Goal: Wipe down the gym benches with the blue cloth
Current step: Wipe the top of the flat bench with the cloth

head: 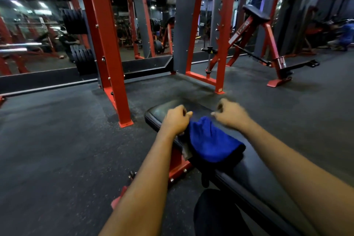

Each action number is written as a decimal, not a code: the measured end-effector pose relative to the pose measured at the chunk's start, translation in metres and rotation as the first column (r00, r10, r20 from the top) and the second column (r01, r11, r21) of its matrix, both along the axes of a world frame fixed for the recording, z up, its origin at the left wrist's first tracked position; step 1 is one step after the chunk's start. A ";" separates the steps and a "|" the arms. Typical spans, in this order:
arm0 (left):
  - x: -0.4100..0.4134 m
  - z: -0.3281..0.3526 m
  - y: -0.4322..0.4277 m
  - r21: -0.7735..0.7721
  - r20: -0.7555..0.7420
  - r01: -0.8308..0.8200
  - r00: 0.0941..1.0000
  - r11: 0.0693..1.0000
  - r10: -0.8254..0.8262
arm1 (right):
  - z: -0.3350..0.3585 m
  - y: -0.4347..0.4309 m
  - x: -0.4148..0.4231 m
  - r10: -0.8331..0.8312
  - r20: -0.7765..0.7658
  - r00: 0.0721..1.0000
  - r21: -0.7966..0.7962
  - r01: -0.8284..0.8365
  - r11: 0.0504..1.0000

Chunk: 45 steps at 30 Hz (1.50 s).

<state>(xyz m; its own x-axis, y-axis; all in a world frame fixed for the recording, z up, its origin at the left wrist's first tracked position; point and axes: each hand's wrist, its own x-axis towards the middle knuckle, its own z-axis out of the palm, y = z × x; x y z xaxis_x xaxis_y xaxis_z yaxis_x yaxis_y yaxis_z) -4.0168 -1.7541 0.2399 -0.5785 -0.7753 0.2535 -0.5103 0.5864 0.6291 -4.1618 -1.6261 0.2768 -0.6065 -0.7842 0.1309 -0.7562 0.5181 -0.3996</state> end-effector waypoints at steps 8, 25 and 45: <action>0.021 -0.069 -0.072 0.139 -0.186 -0.283 0.934 0.949 0.306 | -0.079 -0.034 0.043 0.221 -0.098 0.970 0.308 -0.181 0.934; 0.014 -0.125 -0.099 0.255 -0.428 -0.209 0.851 0.944 0.304 | -0.081 -0.176 -0.057 0.085 -0.108 0.990 0.199 -0.063 0.978; 0.039 -0.121 -0.111 0.379 -0.399 -0.097 0.880 0.920 0.257 | -0.070 -0.275 -0.007 0.475 -0.169 0.863 0.210 -0.440 0.873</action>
<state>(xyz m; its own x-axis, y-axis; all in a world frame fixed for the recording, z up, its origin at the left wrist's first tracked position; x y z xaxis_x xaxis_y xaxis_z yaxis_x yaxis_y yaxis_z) -3.9782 -1.8654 0.1192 -0.3164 -0.9370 0.1483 -0.2136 0.2227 0.9512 -4.1687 -1.9012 0.2070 -0.1465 -0.9871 0.0639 -0.9796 0.1358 -0.1479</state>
